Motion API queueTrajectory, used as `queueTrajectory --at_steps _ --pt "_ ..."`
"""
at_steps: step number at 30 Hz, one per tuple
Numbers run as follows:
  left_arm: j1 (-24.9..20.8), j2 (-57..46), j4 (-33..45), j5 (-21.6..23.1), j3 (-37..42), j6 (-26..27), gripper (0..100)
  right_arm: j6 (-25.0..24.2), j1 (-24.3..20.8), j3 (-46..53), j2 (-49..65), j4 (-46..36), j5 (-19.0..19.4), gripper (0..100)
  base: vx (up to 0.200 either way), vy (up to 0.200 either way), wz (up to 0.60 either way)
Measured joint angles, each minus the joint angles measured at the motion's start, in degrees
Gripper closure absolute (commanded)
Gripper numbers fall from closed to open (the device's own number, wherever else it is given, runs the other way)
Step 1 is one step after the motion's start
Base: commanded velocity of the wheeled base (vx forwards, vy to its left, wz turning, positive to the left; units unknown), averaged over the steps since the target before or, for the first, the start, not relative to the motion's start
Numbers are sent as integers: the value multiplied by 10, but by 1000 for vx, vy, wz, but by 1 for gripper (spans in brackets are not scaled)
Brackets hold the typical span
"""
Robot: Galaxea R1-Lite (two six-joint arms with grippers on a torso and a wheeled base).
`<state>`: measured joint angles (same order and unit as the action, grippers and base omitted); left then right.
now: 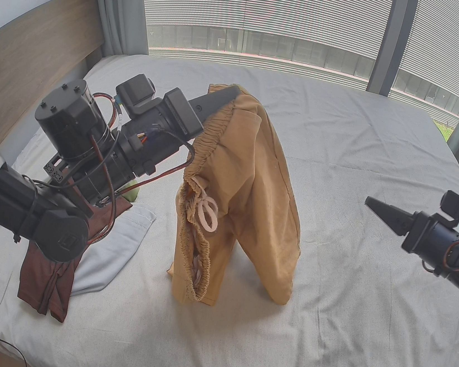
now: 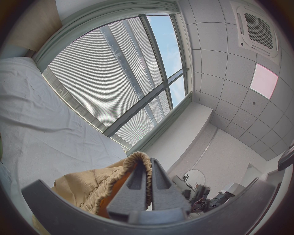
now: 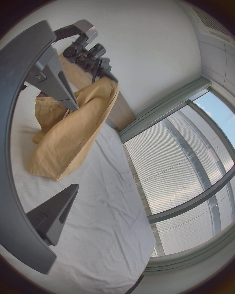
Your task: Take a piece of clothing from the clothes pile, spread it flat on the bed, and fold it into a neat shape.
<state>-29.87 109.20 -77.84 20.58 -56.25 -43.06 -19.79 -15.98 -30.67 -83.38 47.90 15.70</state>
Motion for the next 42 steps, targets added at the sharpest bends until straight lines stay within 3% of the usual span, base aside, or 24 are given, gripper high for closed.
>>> queueTrajectory --at_steps 6,25,31,42 --pt "13 1 -13 1 13 0 100 -16 10 24 -114 85 12 0 0 0 0" --pt "42 -2 -18 1 25 0 100 -67 9 27 -295 134 57 0 0 0 0" --pt "44 -2 -22 1 27 0 100 -110 8 -2 -352 146 76 0 0 0 0" --pt "45 -2 -24 1 28 3 100 -139 8 -62 -451 191 84 0 0 0 0"
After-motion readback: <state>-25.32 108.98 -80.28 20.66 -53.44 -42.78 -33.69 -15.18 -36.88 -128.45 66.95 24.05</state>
